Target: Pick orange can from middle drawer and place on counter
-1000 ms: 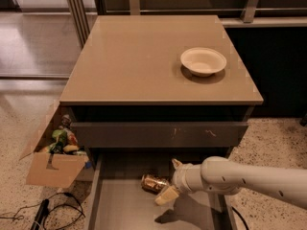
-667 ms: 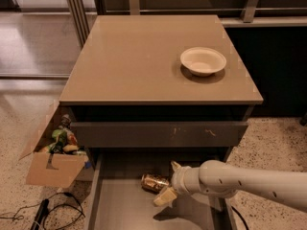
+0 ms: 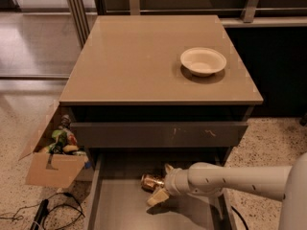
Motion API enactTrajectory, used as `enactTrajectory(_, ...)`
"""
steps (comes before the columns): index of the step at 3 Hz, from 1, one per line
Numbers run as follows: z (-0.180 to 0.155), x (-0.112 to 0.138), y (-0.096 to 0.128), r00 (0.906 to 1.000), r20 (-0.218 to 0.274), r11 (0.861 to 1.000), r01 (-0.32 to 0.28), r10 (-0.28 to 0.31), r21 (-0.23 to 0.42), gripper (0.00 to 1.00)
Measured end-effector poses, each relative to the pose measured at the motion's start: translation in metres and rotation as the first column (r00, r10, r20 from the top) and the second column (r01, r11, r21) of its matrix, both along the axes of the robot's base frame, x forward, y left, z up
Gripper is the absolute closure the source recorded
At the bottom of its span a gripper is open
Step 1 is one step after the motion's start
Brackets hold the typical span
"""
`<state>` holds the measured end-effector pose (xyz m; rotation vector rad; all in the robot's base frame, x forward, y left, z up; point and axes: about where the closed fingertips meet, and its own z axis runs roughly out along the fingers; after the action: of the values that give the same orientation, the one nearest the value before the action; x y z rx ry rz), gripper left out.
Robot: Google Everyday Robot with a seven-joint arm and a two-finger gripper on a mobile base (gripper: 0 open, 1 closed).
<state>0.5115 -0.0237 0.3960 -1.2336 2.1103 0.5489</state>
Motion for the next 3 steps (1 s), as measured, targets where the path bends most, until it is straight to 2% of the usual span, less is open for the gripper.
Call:
enactTrajectory(1, -0.0188, 0.0044, 0.0138, 0.9999, -0.012, 1.000, -0.012, 0.012, -0.011, 0.00)
enactTrajectory(2, -0.0213, 0.0047, 0.0166, 0.9998, -0.014, 1.000, -0.016, 0.016, -0.012, 0.14)
enactTrajectory(3, -0.0213, 0.0047, 0.0166, 0.9998, -0.014, 1.000, -0.016, 0.016, -0.012, 0.38)
